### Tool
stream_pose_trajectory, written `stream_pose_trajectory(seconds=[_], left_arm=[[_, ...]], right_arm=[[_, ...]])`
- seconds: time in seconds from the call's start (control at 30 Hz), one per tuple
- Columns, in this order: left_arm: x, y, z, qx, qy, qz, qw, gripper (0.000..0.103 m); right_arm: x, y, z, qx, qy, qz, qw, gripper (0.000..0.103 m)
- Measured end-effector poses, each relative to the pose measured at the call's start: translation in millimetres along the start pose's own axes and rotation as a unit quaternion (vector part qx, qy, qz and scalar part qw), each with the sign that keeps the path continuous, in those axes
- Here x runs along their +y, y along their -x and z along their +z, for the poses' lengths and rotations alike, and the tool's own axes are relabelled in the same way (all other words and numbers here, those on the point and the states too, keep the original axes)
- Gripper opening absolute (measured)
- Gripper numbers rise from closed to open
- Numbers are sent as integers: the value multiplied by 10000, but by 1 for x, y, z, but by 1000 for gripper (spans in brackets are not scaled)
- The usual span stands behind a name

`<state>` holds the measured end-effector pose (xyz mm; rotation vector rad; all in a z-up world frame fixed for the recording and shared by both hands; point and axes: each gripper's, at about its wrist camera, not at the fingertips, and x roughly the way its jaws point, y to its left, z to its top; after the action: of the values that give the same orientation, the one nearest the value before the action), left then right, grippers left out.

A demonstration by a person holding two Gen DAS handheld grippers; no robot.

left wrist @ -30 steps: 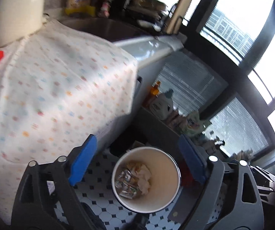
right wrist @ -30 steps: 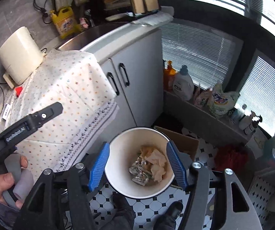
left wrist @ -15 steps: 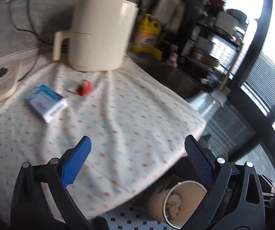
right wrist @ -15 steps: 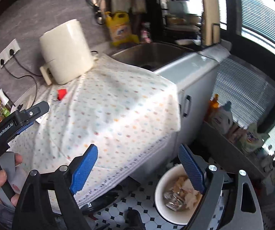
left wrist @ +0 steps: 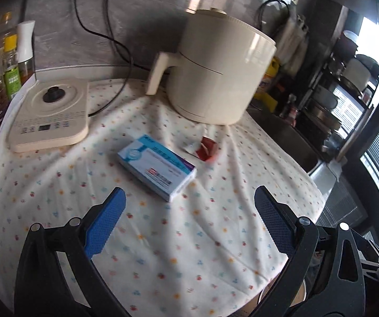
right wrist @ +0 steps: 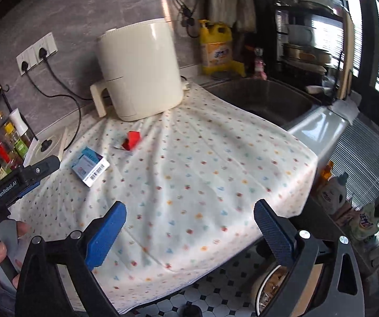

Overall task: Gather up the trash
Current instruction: 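Move both open tools back over the tablet box on the counter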

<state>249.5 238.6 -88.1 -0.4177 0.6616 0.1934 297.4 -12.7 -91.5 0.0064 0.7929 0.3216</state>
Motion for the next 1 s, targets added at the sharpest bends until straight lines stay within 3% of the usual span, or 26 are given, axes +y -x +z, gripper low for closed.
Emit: stream_pose_trajectory(seconds=[0.43,0.6,1.0], left_arm=[[21,-37,12,212,523,412,9976,97],[19,-74,14,554,607,523,9952,97],[15,-127,20,953,699,845,9894,97]], right_arm=[[31,-42,37,17,393,372,9985,95],[24,-62,50,87,375,411,9984,95],[-6,-92,56,303,108,368,9988,93]])
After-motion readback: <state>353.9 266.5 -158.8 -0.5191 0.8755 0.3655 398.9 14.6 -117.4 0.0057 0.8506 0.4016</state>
